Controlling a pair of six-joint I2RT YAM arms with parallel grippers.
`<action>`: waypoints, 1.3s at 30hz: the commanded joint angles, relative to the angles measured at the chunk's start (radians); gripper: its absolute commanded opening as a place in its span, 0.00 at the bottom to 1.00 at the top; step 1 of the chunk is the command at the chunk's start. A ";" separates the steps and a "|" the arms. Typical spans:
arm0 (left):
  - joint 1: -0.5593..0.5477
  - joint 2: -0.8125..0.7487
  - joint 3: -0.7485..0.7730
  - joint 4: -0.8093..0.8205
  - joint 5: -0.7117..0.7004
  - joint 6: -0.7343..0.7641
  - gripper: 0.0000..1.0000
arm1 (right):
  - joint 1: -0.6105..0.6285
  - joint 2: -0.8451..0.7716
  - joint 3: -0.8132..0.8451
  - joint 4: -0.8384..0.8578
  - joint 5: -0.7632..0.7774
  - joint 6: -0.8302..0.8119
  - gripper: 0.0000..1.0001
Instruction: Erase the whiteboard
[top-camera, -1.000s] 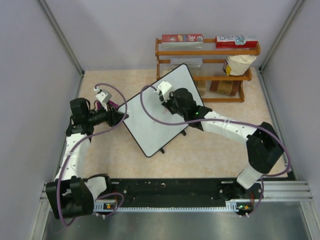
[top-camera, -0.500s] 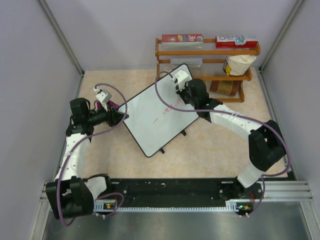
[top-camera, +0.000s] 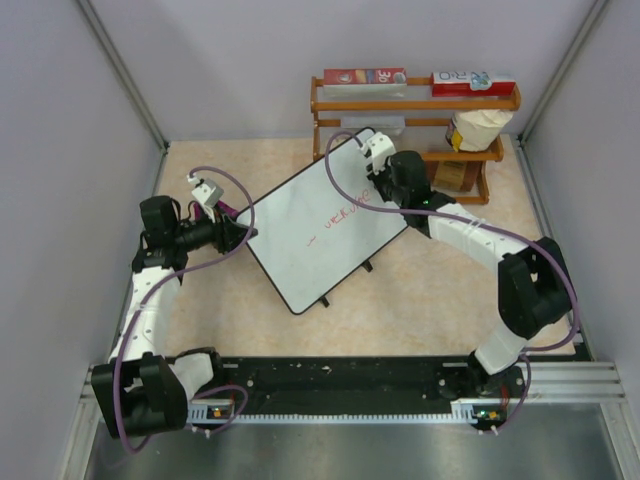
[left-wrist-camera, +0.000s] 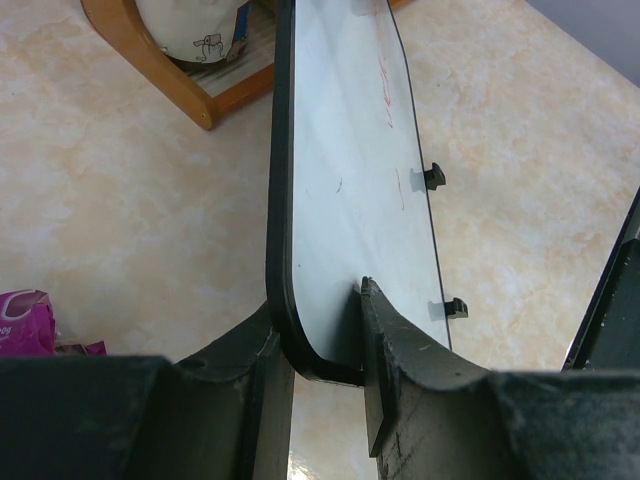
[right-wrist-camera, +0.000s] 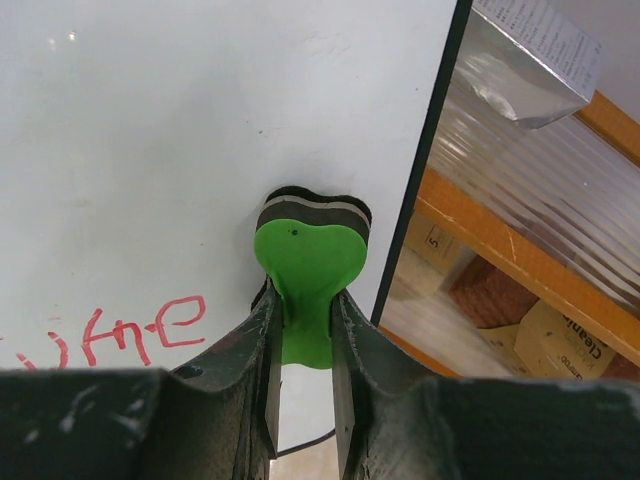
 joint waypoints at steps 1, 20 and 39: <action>-0.020 -0.003 -0.029 -0.015 -0.018 0.152 0.00 | -0.006 -0.006 0.001 0.053 -0.051 0.023 0.00; -0.020 -0.009 -0.026 -0.013 -0.014 0.145 0.00 | 0.037 0.002 -0.057 0.132 -0.234 0.014 0.00; -0.020 -0.015 -0.029 -0.015 -0.010 0.145 0.00 | 0.206 -0.047 -0.066 0.090 -0.270 0.049 0.00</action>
